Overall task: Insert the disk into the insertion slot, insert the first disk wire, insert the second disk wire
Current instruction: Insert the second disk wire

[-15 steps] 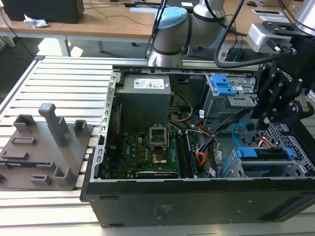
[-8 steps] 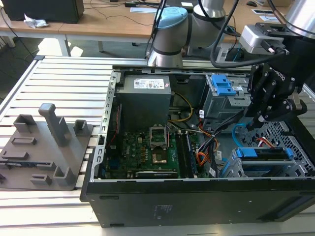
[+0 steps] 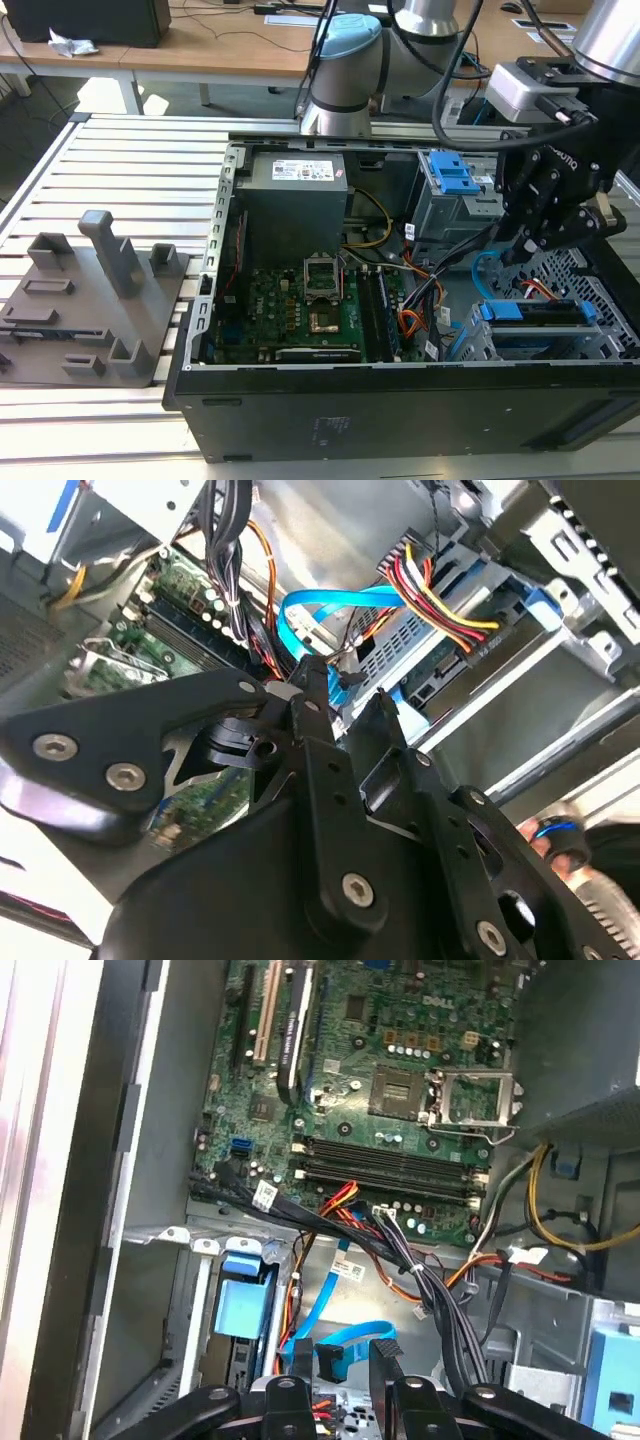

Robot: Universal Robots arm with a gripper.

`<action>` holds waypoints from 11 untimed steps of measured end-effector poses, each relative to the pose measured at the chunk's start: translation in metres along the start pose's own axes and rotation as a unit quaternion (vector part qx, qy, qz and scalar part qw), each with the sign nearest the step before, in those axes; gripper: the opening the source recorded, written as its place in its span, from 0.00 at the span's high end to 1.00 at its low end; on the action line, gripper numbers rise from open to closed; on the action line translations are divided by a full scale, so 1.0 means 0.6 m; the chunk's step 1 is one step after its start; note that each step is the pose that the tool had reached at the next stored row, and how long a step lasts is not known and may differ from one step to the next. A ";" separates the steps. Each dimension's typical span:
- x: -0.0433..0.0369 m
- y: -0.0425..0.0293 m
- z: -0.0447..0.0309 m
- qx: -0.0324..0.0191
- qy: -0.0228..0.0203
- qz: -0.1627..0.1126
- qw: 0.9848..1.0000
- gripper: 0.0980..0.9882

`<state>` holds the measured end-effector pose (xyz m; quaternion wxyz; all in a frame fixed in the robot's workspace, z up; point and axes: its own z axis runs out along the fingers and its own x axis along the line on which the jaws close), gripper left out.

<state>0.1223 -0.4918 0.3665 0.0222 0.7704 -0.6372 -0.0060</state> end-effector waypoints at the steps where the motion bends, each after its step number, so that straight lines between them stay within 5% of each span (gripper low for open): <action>1: 0.000 0.000 0.000 0.000 0.000 -0.010 1.000 0.70; 4: 0.000 0.000 0.002 0.001 0.002 -0.047 0.999 0.70; 9: -0.001 0.003 0.006 0.000 0.008 -0.058 0.998 0.70; 11: -0.001 0.003 0.008 0.000 0.011 -0.080 0.997 0.70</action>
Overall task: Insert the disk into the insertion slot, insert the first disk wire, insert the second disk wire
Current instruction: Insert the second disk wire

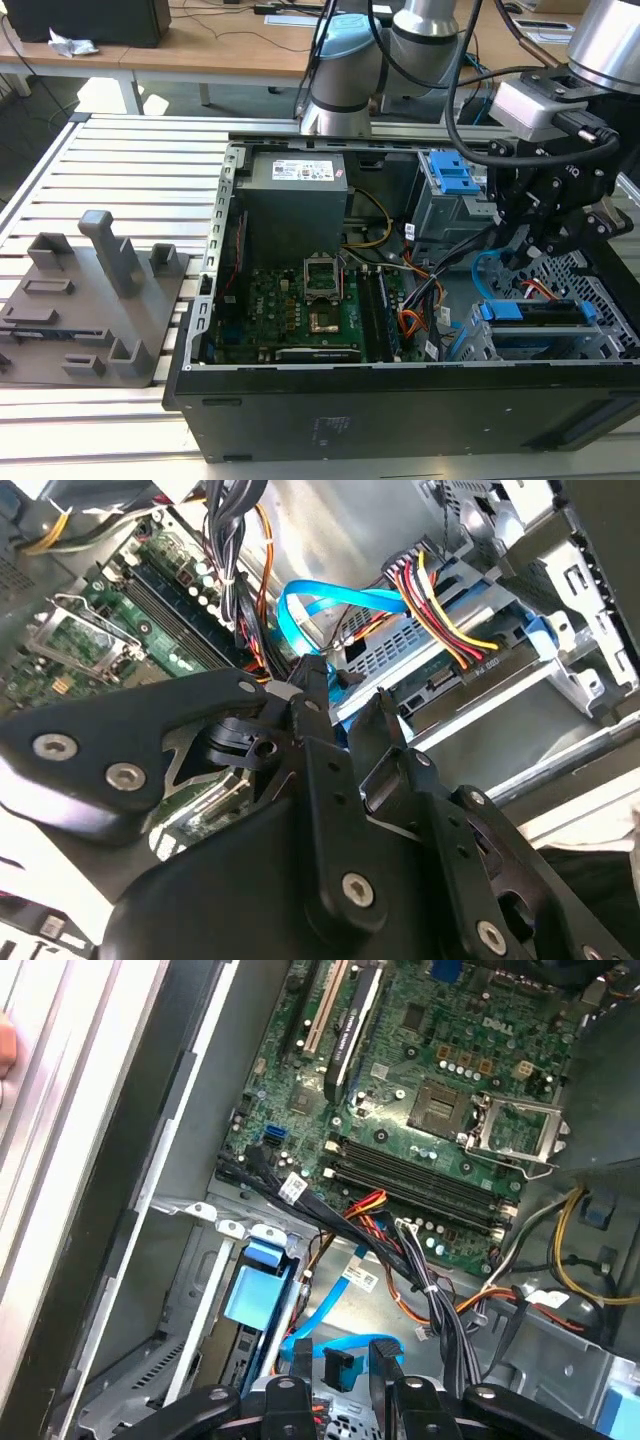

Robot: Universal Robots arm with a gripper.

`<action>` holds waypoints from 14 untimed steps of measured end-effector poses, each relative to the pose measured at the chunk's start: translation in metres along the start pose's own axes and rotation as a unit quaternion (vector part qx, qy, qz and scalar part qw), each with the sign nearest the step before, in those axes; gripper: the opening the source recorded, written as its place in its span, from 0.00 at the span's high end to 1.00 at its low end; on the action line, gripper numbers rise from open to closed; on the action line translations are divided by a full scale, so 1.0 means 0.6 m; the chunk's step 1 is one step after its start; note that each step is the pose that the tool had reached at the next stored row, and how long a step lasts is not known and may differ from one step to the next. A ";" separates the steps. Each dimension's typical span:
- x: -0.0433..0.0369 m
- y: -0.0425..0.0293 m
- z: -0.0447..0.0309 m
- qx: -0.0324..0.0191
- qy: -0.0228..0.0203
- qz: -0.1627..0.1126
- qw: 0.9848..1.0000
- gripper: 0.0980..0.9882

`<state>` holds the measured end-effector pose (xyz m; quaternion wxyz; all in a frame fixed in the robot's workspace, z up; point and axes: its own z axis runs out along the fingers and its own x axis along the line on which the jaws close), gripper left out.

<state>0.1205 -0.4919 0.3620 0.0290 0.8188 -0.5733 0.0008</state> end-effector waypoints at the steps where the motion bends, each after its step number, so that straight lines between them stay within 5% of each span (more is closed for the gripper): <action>1: 0.000 0.000 0.001 0.000 0.002 -0.006 1.000 0.70; 8: 0.000 0.000 0.007 -0.002 0.007 -0.010 1.000 0.70; 10: 0.000 0.000 0.007 -0.003 0.008 -0.010 1.000 0.79; 11: 0.000 0.000 0.007 -0.003 0.009 -0.010 1.000 0.92; 14: 0.000 0.000 0.007 -0.003 0.010 -0.010 1.000 0.93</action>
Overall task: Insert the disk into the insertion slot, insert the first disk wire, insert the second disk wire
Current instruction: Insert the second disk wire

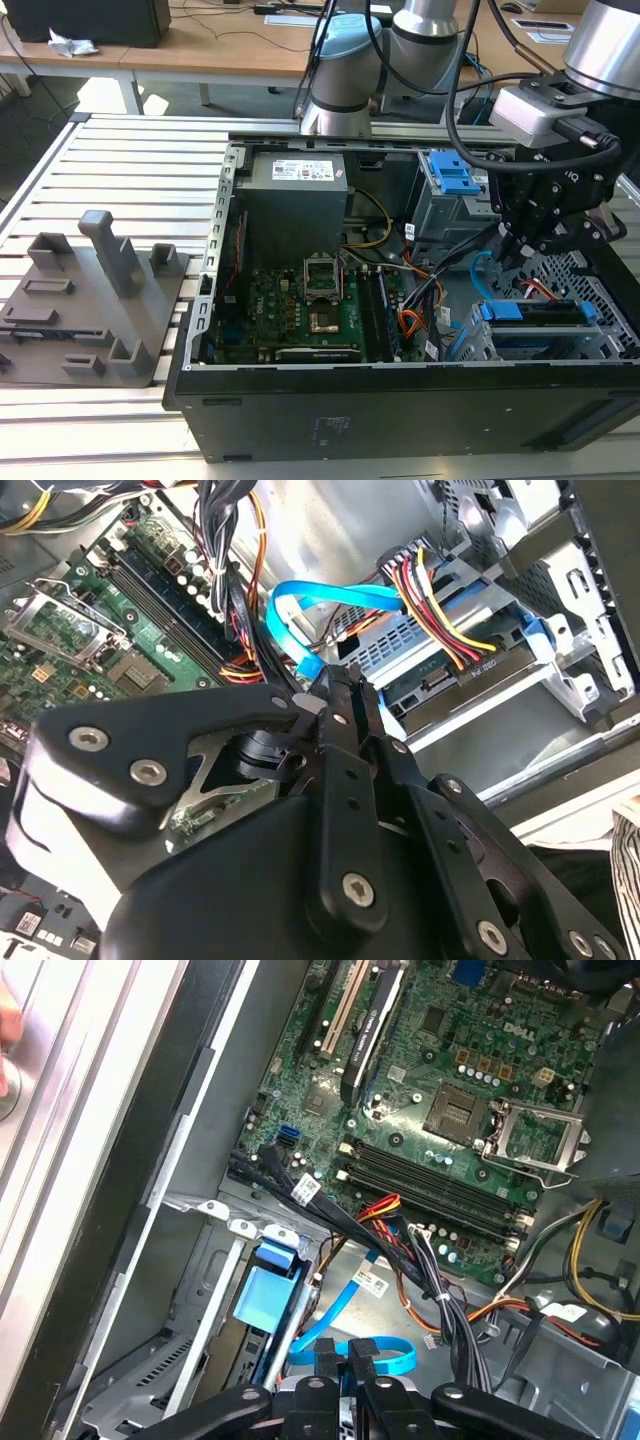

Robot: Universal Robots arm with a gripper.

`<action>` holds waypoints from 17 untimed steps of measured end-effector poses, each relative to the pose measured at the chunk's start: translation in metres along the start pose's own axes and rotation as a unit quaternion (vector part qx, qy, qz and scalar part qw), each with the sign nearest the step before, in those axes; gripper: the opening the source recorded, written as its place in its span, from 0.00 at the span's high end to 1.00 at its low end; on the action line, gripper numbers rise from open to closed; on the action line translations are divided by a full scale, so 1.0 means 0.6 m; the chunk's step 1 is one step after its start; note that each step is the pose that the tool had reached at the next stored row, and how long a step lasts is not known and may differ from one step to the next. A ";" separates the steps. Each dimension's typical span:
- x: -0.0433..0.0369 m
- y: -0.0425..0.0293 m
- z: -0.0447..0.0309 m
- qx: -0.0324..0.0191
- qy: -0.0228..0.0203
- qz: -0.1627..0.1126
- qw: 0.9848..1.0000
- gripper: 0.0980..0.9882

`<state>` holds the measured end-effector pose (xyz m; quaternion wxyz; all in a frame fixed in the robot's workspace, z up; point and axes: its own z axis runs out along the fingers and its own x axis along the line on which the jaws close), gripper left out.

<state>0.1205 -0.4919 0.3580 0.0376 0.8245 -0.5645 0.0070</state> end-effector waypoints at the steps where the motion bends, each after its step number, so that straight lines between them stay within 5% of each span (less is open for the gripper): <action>1: 0.000 0.000 0.000 0.000 0.000 0.000 1.000 0.93; 5: 0.008 0.003 0.001 -0.001 0.002 0.000 1.000 0.93; 9: 0.036 0.014 0.003 -0.001 0.004 0.000 1.000 0.93; 17: 0.040 0.013 0.013 -0.002 0.004 0.001 1.000 0.93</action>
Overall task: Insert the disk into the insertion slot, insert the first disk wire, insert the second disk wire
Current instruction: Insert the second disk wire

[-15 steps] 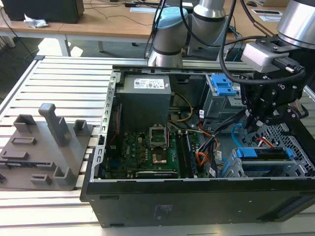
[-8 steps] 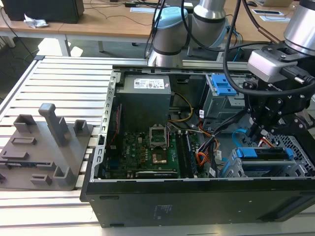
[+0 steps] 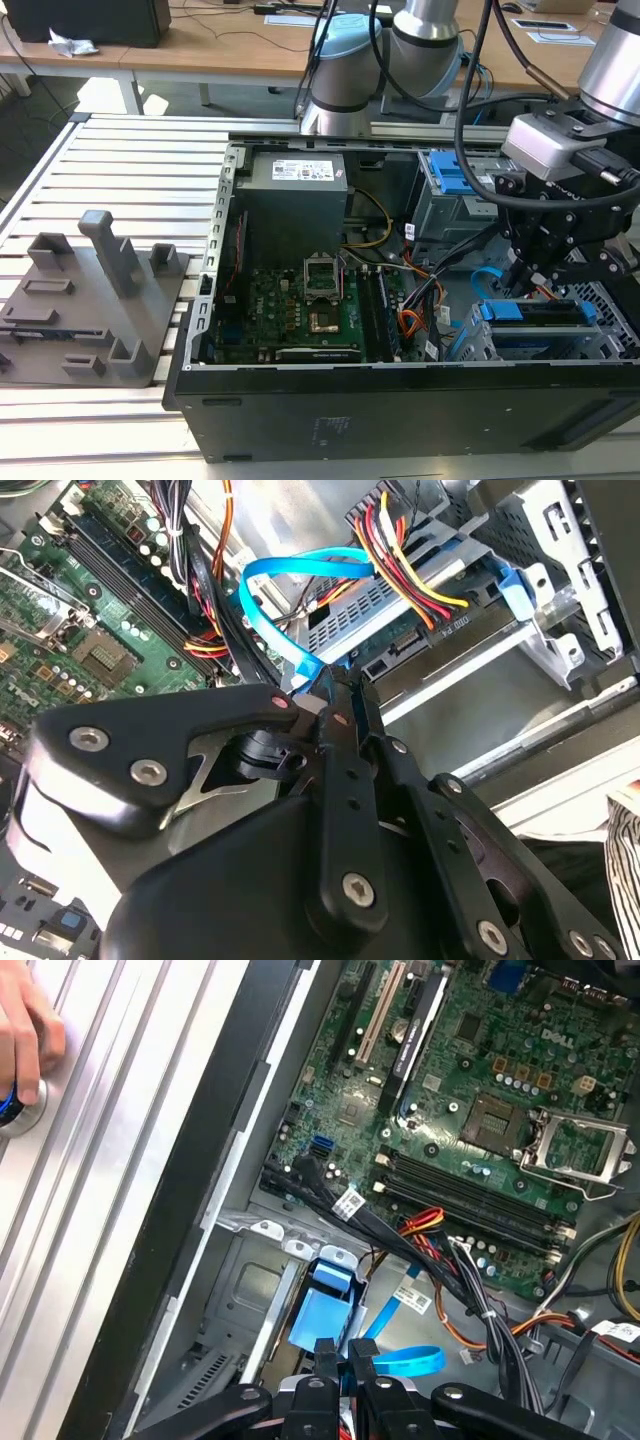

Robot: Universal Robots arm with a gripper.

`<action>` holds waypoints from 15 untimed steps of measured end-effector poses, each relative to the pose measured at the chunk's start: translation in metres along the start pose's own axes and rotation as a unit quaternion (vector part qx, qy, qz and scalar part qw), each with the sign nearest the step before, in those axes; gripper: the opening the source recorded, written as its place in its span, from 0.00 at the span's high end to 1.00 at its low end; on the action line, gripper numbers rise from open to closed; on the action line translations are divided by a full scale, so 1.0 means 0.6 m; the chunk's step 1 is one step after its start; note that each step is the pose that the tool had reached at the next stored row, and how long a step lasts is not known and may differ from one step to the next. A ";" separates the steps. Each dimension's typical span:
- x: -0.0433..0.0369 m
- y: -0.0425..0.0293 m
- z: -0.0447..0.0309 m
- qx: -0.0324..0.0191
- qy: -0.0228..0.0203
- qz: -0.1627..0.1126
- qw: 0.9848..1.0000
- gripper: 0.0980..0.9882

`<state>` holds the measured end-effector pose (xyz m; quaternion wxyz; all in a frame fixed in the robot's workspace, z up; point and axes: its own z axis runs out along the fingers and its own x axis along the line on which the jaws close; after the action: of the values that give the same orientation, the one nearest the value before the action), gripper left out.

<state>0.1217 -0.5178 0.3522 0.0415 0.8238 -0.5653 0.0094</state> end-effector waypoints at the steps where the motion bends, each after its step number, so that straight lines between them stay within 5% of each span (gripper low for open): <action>1: 0.000 0.000 0.000 0.000 0.000 0.000 1.000 0.93; 7: 0.000 0.000 0.001 0.000 0.000 0.004 1.000 0.93; 15: 0.000 0.000 0.001 -0.004 -0.004 0.063 0.998 0.93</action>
<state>0.1218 -0.5177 0.3518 0.0419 0.7861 -0.6166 0.0067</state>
